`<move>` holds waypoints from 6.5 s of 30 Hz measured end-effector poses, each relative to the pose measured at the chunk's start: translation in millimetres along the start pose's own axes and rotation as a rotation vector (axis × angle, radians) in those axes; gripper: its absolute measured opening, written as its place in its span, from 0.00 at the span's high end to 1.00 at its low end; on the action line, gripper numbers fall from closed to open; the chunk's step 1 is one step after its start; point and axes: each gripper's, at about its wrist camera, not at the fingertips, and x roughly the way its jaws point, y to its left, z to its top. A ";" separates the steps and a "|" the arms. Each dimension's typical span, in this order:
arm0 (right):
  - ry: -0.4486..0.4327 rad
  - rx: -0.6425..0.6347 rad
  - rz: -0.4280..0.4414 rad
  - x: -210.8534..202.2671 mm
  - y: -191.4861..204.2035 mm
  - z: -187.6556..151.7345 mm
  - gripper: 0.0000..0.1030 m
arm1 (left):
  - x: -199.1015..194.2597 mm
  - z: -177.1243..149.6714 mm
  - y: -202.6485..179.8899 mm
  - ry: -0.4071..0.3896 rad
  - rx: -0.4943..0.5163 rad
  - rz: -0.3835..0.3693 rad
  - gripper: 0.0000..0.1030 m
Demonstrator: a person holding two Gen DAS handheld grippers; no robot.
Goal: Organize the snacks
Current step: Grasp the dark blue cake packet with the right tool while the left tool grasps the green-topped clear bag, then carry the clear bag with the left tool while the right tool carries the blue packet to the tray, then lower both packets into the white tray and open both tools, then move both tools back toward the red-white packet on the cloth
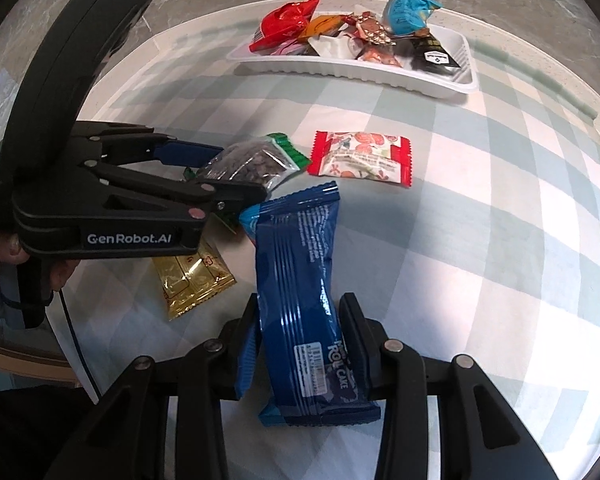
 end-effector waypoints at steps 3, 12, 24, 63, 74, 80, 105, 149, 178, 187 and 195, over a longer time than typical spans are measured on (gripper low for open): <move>0.003 0.007 0.017 0.7 -1.1 0.7 0.65 | 1.0 0.8 -0.6 -0.004 0.001 0.002 0.47; -0.003 0.070 0.080 -0.3 -13.7 0.3 0.68 | -0.6 -3.1 -1.0 -0.028 0.022 0.024 0.54; -0.009 0.132 0.127 -1.6 -25.3 -0.6 0.70 | -6.9 -6.0 11.5 -0.050 -0.021 -0.010 0.67; -0.075 0.275 0.239 -24.9 -60.0 13.0 0.70 | -28.6 6.9 25.1 -0.094 -0.074 -0.036 0.68; -0.104 0.280 0.255 -27.0 -75.1 47.7 0.70 | -35.1 27.4 44.6 -0.120 -0.130 -0.050 0.68; -0.129 0.280 0.262 -28.2 -83.7 76.3 0.70 | -39.4 46.0 57.7 -0.141 -0.153 -0.054 0.68; -0.198 0.250 0.292 -20.4 -96.8 183.0 0.70 | -49.8 131.5 107.4 -0.221 -0.207 -0.064 0.68; -0.148 0.303 0.270 46.0 -115.4 257.1 0.70 | 13.1 198.9 137.8 -0.197 -0.287 -0.046 0.66; -0.184 0.279 0.272 27.3 -105.5 260.9 0.60 | -3.9 197.4 130.5 -0.266 -0.258 -0.017 0.49; -0.221 0.235 0.255 -2.5 -102.3 239.0 0.58 | -39.2 177.6 121.1 -0.304 -0.258 -0.023 0.49; -0.237 0.137 0.200 -24.7 -89.1 203.0 0.52 | -67.6 146.4 105.9 -0.308 -0.267 -0.031 0.48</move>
